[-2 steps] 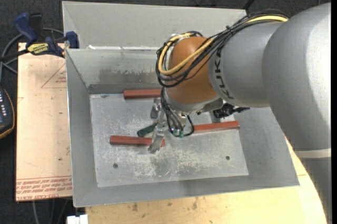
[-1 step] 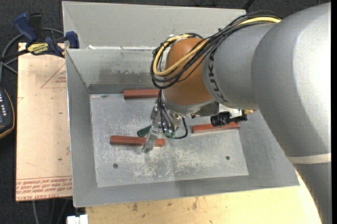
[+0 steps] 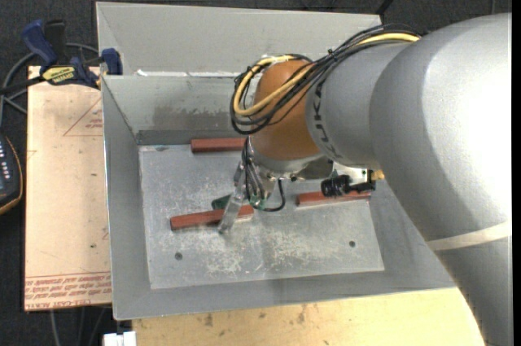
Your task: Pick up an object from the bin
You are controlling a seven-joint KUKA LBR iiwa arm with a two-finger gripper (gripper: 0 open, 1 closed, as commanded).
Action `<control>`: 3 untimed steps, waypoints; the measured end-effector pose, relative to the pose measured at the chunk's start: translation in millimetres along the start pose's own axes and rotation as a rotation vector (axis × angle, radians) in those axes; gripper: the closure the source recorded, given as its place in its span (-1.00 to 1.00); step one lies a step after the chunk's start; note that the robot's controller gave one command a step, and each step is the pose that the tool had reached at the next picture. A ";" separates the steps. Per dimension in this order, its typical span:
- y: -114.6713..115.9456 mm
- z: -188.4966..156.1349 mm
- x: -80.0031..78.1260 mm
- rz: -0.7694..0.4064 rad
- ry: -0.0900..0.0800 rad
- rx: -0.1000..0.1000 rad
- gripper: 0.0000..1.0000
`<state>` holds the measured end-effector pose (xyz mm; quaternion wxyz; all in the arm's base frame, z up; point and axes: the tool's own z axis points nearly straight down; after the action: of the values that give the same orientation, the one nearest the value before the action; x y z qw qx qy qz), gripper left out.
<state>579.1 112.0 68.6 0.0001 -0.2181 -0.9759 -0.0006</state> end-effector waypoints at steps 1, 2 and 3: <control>0.8 -0.1 0.1 -0.001 0.000 -0.001 -1.00; 1.2 -0.2 0.0 -0.001 -0.001 -0.002 1.00; 2.4 -39.4 -0.6 -0.002 -0.004 -0.003 1.00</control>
Offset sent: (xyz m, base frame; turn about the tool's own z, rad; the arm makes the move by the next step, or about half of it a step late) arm 0.0000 0.0000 0.0000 0.0000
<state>580.6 113.9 108.0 -0.0020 -0.2170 -0.9762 -0.0016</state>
